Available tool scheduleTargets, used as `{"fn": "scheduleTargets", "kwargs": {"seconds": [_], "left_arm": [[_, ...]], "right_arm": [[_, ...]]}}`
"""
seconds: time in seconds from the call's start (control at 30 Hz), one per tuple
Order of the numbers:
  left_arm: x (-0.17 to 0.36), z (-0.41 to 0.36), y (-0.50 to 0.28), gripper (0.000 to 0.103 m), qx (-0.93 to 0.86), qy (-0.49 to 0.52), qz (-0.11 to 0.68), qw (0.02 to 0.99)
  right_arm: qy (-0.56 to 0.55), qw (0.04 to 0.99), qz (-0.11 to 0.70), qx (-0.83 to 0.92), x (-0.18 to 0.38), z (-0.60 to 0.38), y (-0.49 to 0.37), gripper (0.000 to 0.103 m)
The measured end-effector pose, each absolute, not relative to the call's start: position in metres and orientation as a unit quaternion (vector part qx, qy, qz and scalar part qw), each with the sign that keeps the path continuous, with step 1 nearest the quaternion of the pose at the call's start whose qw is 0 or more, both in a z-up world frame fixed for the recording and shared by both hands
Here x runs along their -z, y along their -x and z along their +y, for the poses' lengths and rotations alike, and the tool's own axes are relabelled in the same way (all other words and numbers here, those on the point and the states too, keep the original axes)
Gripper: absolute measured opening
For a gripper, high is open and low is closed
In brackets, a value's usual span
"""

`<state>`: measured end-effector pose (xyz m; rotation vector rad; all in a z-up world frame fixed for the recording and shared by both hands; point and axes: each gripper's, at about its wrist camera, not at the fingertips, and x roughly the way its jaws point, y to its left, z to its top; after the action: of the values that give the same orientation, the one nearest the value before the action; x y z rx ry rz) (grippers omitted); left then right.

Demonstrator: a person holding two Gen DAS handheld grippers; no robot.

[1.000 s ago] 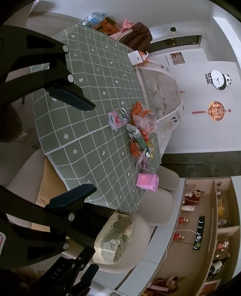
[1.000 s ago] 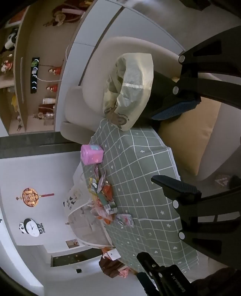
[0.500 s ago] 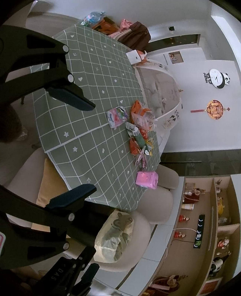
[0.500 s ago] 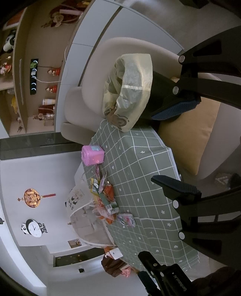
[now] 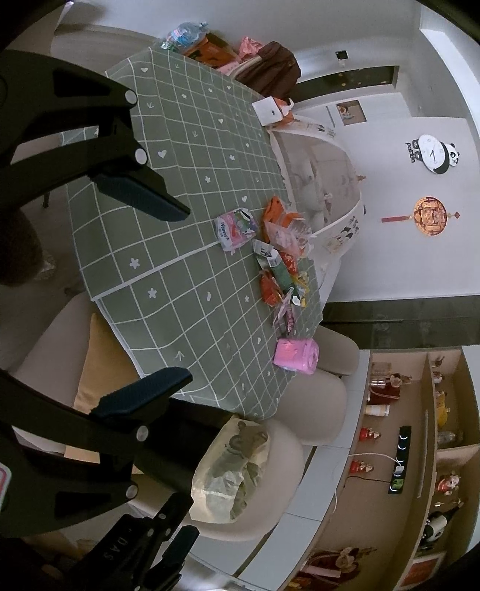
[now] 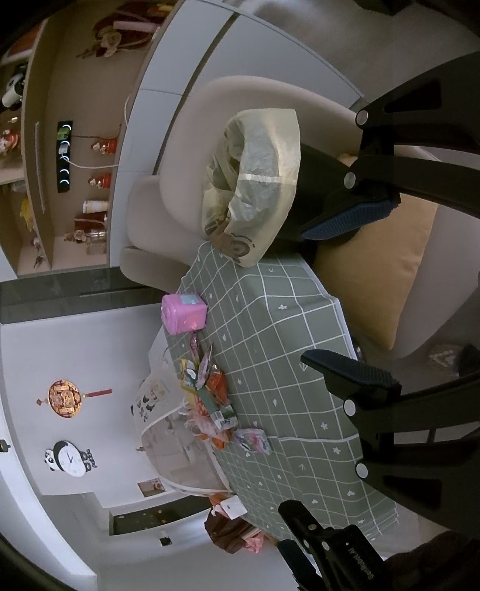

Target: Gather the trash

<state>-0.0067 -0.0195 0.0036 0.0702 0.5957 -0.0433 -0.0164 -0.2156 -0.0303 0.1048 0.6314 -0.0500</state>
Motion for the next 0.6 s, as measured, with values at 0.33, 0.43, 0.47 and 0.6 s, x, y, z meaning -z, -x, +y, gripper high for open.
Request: {"fn": "scheduleTargets", "kwargs": {"seconds": [0.33,0.43,0.47,0.6], "left_arm": [[-0.003,-0.0187,0.0065,0.077,0.021,-0.033,0.294,0.955],[-0.0027,-0.0199,0.0069,0.077,0.021,-0.034,0.294,0.955],[-0.0026,-0.0198,0.0069,0.077,0.021,-0.034,0.294,0.955],[-0.0028,-0.0202,0.007,0.078,0.02,-0.033,0.293,0.955]], "right_arm": [[-0.054,0.949,0.31,0.024,0.0306,-0.217,0.0168,0.059],[-0.054,0.949,0.31,0.024,0.0308,-0.2171,0.0169,0.059],[-0.054,0.949,0.31,0.024,0.0308,-0.2172,0.0169,0.059],[-0.054,0.949,0.31,0.024,0.0309,-0.2173,0.0173,0.059]]}}
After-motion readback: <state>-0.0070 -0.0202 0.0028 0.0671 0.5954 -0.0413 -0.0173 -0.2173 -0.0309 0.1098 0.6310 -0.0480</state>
